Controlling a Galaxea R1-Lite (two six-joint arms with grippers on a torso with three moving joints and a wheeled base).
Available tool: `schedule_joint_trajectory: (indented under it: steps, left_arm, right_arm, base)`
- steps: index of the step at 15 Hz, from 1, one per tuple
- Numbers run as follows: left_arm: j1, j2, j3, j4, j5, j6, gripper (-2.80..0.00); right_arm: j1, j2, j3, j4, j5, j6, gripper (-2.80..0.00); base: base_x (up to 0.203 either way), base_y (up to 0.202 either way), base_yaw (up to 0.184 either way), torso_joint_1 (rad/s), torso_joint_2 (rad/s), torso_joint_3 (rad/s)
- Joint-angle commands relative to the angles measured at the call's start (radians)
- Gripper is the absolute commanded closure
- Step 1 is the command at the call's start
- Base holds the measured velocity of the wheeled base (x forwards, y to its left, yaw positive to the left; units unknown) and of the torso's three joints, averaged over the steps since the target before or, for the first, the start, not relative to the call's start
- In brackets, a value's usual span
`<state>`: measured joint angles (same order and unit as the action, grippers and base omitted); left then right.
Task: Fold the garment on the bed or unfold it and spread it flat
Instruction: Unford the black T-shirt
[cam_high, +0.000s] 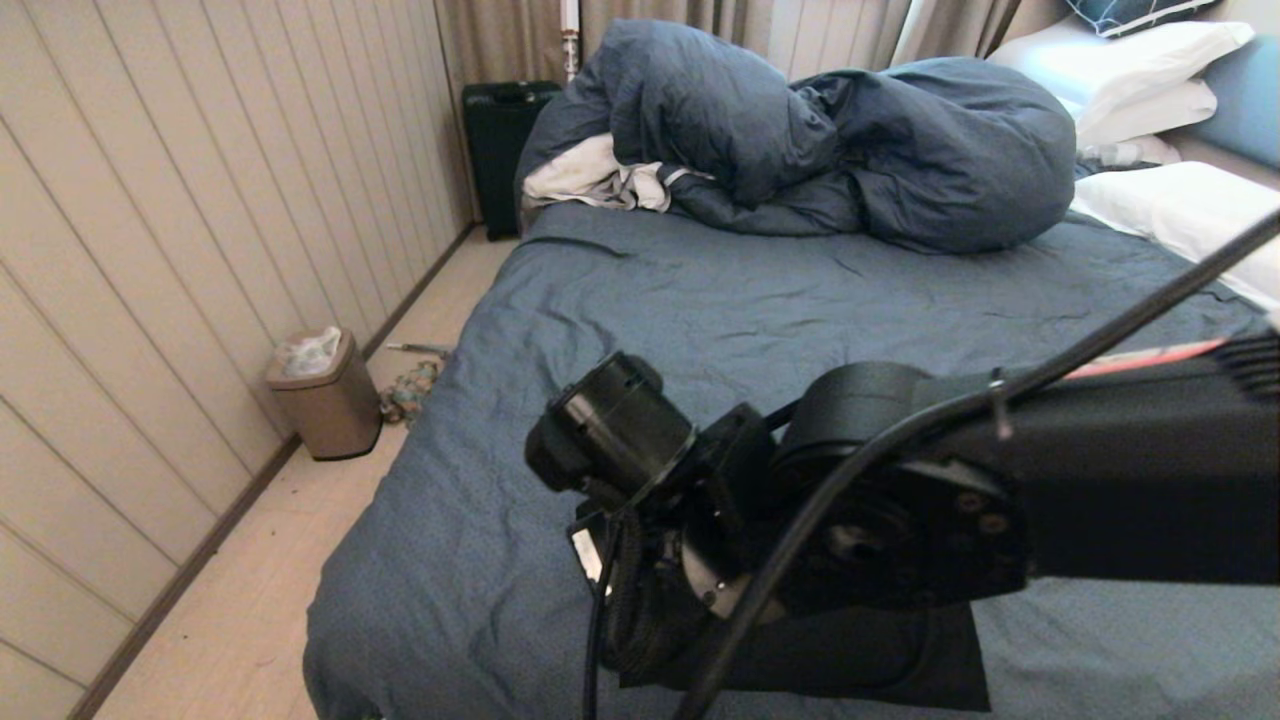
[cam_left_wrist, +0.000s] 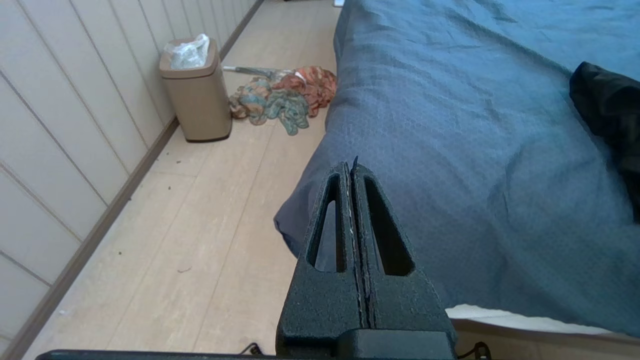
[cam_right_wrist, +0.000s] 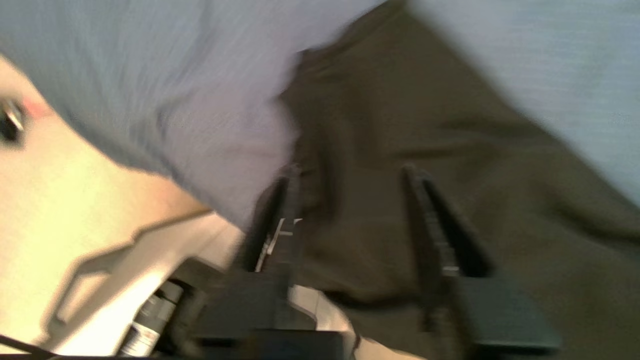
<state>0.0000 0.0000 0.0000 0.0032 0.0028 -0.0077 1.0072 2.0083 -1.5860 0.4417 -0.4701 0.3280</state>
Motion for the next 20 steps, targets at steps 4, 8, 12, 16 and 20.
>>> schedule_joint_trajectory:
  steps: [4, 8, 12, 16, 20]
  left_arm:
    - [0.000, 0.002, 0.000, 0.000, 0.000, 0.000, 0.00]
    - [0.000, 0.002, 0.000, 0.000, 0.000, 0.000, 0.00]
    - [0.000, 0.002, 0.000, 0.000, 0.000, 0.000, 0.00]
    - [0.000, 0.003, 0.000, 0.000, -0.001, 0.003, 0.00]
    - [0.000, 0.002, 0.000, 0.000, -0.001, 0.003, 0.00]
  right_arm:
    - [0.028, 0.152, -0.007, 0.006, -0.016, 0.002, -2.80]
    - [0.001, 0.166, 0.035, 0.001, -0.047, 0.013, -2.80]
    - [-0.027, 0.162, 0.057, -0.001, -0.106, 0.013, 0.00]
    - [-0.027, 0.151, 0.092, -0.003, -0.118, 0.009, 0.00]
    - [-0.040, 0.056, 0.104, -0.003, -0.118, 0.011, 0.00]
  base:
    - [0.000, 0.000, 0.000, 0.000, 0.00, 0.000]
    - [0.000, 0.000, 0.000, 0.000, 0.00, 0.000]
    - [0.000, 0.000, 0.000, 0.000, 0.00, 0.000]
    - [0.000, 0.000, 0.000, 0.000, 0.00, 0.000]
    - [0.000, 0.000, 0.000, 0.000, 0.00, 0.000]
